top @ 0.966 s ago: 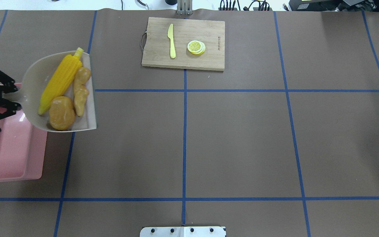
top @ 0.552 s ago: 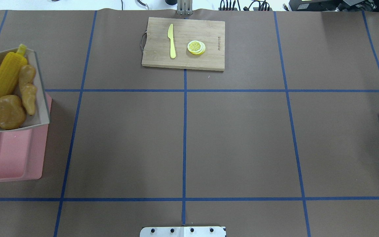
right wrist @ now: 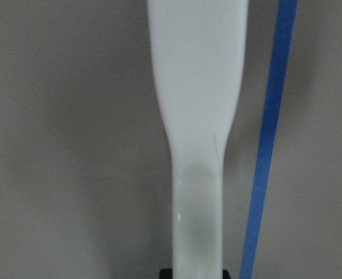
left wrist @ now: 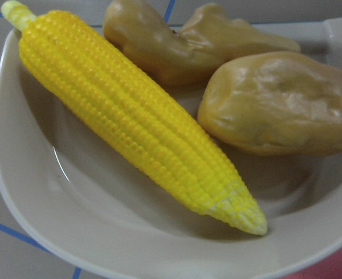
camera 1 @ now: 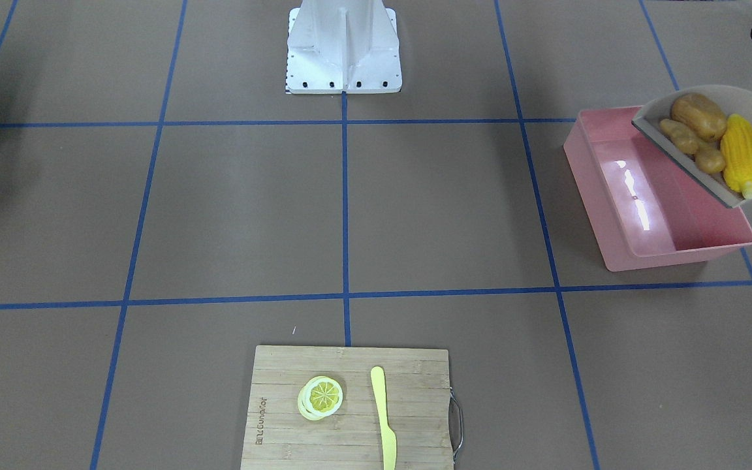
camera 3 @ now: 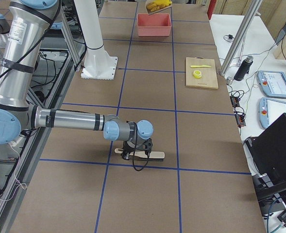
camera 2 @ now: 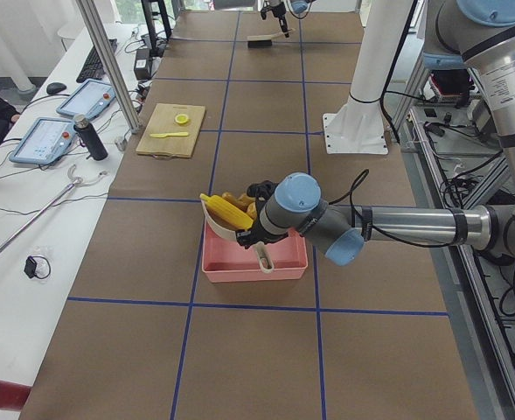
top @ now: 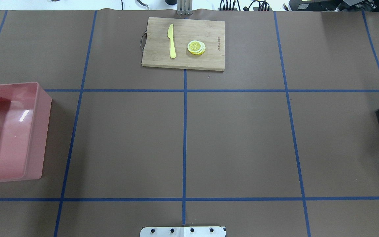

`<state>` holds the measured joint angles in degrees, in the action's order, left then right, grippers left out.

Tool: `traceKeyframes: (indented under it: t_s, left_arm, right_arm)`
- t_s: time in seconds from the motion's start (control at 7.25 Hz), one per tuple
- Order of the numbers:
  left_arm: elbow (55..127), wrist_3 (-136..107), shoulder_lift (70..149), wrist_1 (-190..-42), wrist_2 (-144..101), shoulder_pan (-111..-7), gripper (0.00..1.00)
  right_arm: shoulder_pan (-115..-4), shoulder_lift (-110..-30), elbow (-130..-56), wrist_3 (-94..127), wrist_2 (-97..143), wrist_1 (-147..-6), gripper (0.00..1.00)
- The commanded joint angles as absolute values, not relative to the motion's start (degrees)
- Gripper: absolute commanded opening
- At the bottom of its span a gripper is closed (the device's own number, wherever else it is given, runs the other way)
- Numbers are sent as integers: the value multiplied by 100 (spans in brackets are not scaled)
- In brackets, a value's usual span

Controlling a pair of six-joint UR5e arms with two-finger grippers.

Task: Sweep and dump trash into bin
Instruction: 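Tilt the dustpan to dump the produce into the pink bin with the left gripper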

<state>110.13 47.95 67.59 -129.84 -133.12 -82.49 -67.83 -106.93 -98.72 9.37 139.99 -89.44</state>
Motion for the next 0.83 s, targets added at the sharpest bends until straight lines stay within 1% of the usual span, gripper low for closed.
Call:
traceKeyframes:
  t_s: [0.0,0.14,0.41,0.69]
  left_arm:
    - [11021,6358,6794,-12999,-12361,-8323,0]
    - [11161,6807,6811,-13008,-12001,-8315,0]
    - [11373,7897,7039,-12990,-11314,-8262,0]
    - [11382,8033,7268,-13008,-11224,-8052,0]
  right_arm:
    - [-6750,-10592,-9844,1150,14010,-8930,54]
    - [-6750,-10565,-9861,1238,14018,-8921,100]
    - [-6776,-10495,-9993,1204,14019,-8921,100]
    - [-7248,-10232,-10002,1021,13861,-8930,100]
